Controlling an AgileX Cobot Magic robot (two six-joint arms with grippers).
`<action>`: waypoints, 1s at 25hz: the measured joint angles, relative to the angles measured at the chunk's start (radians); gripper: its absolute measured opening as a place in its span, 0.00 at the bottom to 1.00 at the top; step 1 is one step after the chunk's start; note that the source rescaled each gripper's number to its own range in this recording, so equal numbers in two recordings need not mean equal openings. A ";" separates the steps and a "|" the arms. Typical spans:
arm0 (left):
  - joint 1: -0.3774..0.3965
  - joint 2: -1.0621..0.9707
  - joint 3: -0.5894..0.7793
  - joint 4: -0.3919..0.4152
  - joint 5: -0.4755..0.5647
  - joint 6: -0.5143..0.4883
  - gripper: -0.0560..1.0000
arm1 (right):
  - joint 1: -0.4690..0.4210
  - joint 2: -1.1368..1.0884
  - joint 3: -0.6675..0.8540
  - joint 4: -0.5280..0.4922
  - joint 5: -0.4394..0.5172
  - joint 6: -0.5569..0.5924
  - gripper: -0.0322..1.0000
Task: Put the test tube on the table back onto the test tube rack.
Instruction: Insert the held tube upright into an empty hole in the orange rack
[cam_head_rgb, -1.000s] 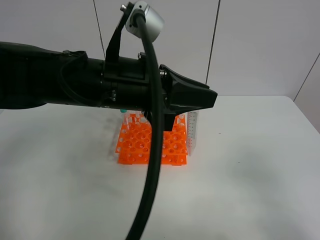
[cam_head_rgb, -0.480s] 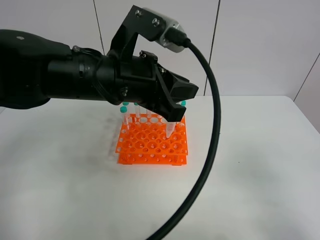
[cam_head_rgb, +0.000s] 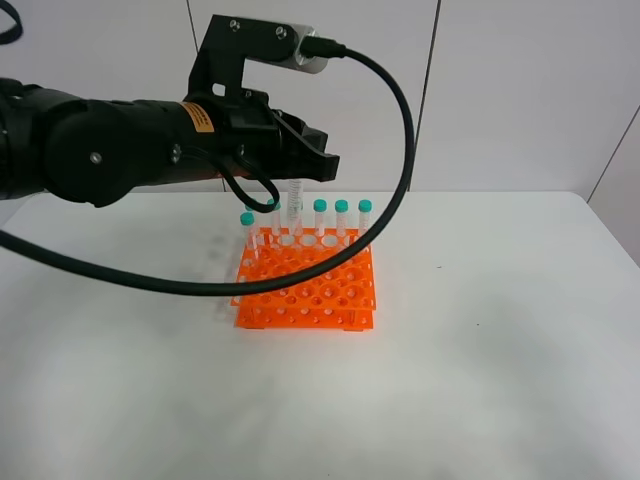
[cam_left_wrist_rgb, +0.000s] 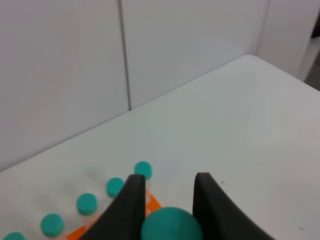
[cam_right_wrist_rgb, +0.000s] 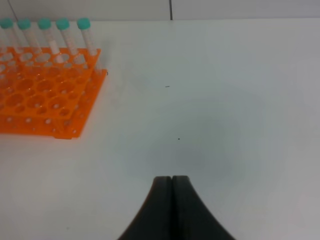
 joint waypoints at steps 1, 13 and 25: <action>0.012 0.013 0.000 0.049 -0.015 -0.045 0.05 | 0.000 0.000 0.000 0.000 0.000 0.000 0.03; 0.128 0.215 0.000 0.155 -0.250 -0.167 0.05 | 0.000 0.000 0.000 0.001 0.000 0.000 0.03; 0.196 0.303 0.000 0.171 -0.427 -0.168 0.05 | 0.000 0.000 0.000 0.001 0.000 0.000 0.03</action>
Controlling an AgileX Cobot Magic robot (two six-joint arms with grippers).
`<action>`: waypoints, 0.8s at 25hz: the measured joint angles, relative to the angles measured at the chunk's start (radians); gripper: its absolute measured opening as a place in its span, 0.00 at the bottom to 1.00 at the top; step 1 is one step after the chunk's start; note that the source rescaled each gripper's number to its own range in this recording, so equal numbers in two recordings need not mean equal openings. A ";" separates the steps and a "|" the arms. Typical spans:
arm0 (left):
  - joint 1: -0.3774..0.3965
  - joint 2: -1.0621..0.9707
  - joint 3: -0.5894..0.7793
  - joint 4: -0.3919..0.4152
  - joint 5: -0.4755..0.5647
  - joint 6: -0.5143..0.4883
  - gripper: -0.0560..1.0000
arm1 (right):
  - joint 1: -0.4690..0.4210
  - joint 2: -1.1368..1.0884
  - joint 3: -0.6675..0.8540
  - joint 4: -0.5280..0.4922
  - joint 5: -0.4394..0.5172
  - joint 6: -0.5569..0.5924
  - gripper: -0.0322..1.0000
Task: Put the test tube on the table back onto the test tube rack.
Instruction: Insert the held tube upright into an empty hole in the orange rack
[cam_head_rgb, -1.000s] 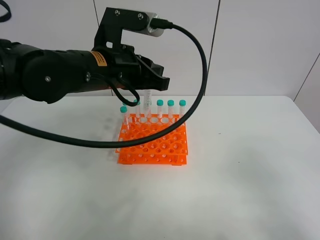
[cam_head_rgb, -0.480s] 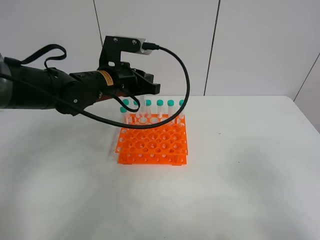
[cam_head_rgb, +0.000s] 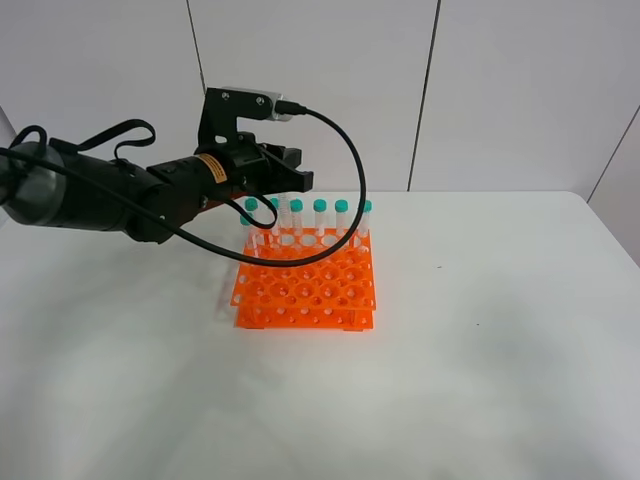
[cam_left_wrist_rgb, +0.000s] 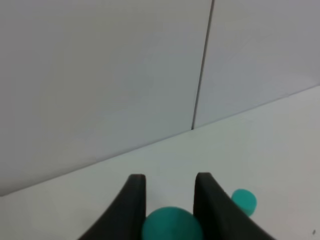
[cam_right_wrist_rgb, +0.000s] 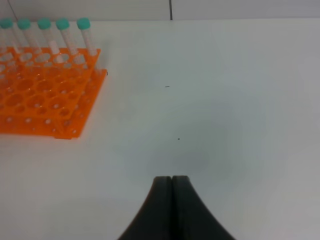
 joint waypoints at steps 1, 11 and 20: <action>0.012 0.000 0.000 0.001 -0.001 0.000 0.05 | 0.000 0.000 0.000 0.000 0.000 0.000 0.03; 0.035 0.005 0.087 -0.007 -0.110 -0.019 0.05 | 0.000 0.000 0.000 0.000 0.000 0.000 0.03; 0.040 0.005 0.088 -0.007 -0.152 -0.020 0.05 | 0.000 0.000 0.000 0.000 0.000 0.000 0.03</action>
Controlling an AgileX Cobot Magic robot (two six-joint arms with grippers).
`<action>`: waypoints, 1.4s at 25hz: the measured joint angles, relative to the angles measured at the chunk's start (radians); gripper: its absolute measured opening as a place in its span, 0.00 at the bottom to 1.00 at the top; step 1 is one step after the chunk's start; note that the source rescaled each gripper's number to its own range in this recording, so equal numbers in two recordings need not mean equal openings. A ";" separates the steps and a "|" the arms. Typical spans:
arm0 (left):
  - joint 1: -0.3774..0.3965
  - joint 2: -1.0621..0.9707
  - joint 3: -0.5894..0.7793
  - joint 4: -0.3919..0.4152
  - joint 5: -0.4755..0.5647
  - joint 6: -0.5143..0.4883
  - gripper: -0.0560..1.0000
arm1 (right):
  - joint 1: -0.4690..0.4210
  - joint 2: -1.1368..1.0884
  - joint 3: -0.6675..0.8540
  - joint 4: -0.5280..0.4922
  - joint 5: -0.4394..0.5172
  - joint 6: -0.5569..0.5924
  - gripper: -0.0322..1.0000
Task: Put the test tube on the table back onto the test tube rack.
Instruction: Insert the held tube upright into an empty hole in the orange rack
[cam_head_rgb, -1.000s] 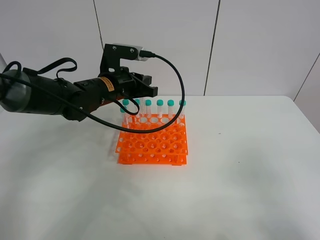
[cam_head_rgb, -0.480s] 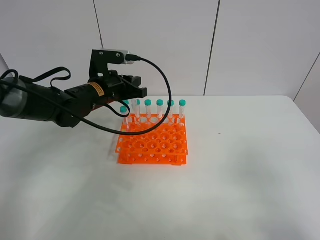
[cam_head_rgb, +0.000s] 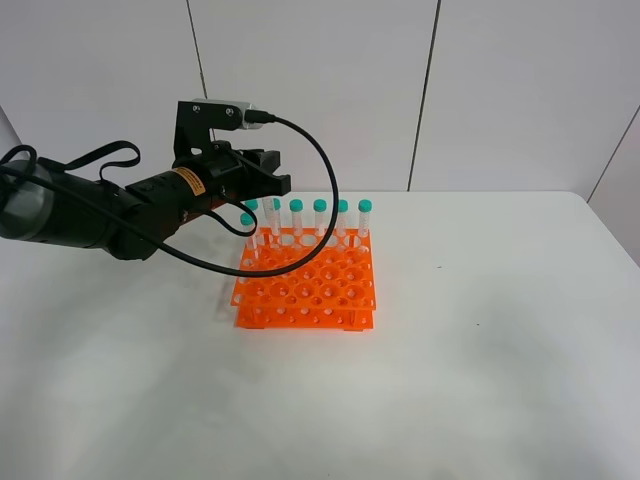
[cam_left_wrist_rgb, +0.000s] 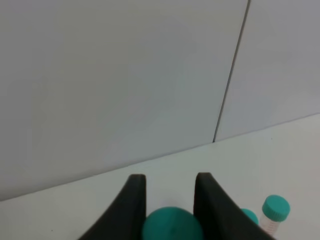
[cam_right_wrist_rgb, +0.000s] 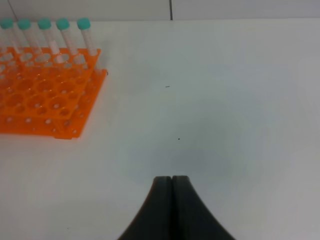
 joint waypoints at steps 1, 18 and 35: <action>0.000 0.001 0.000 0.000 -0.006 0.000 0.05 | 0.000 0.000 0.000 0.000 0.000 0.000 0.03; 0.000 0.117 0.000 0.000 -0.069 0.000 0.05 | 0.000 0.000 0.000 0.000 0.000 0.000 0.03; 0.002 0.140 0.000 0.000 -0.107 0.000 0.05 | 0.000 0.000 0.000 0.003 0.000 0.000 0.03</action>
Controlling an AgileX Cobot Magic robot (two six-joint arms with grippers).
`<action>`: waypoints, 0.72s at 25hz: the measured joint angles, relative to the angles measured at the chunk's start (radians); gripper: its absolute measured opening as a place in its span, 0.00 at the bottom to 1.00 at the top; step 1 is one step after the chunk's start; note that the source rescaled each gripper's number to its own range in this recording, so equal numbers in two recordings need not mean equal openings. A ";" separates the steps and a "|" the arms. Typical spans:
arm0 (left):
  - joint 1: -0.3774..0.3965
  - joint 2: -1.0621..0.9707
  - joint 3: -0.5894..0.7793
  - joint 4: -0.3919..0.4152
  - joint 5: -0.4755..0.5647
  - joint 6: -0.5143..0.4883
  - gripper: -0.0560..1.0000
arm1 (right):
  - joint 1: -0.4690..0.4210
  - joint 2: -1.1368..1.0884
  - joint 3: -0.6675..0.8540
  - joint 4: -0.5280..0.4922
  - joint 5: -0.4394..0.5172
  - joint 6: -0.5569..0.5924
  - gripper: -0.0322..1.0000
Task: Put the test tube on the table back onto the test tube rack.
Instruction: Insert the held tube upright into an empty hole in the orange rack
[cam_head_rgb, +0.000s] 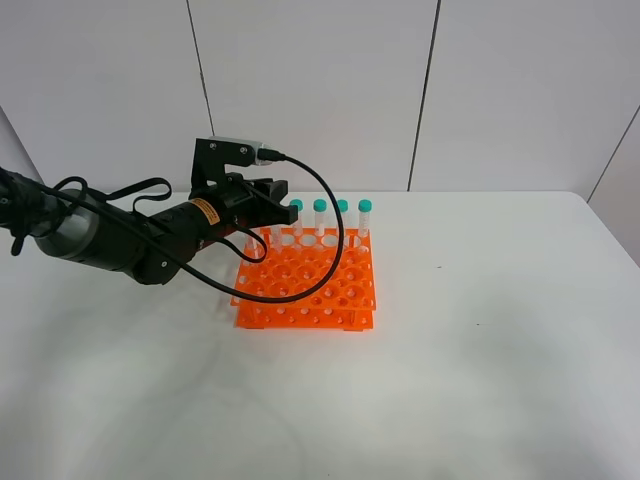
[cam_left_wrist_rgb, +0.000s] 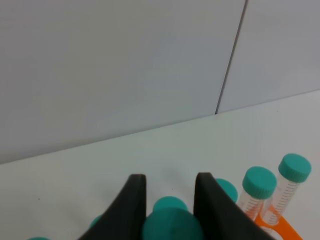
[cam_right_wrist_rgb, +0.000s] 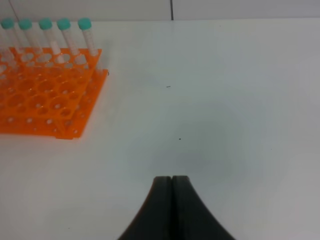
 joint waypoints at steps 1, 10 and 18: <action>-0.001 0.000 0.000 0.000 0.000 0.000 0.05 | 0.000 0.000 0.000 0.000 0.000 0.000 0.03; 0.003 0.000 0.000 0.000 -0.001 0.008 0.05 | 0.000 0.000 0.000 0.000 0.000 0.000 0.03; 0.012 0.000 -0.015 0.000 0.005 0.037 0.05 | 0.000 0.000 0.000 0.001 0.000 0.000 0.03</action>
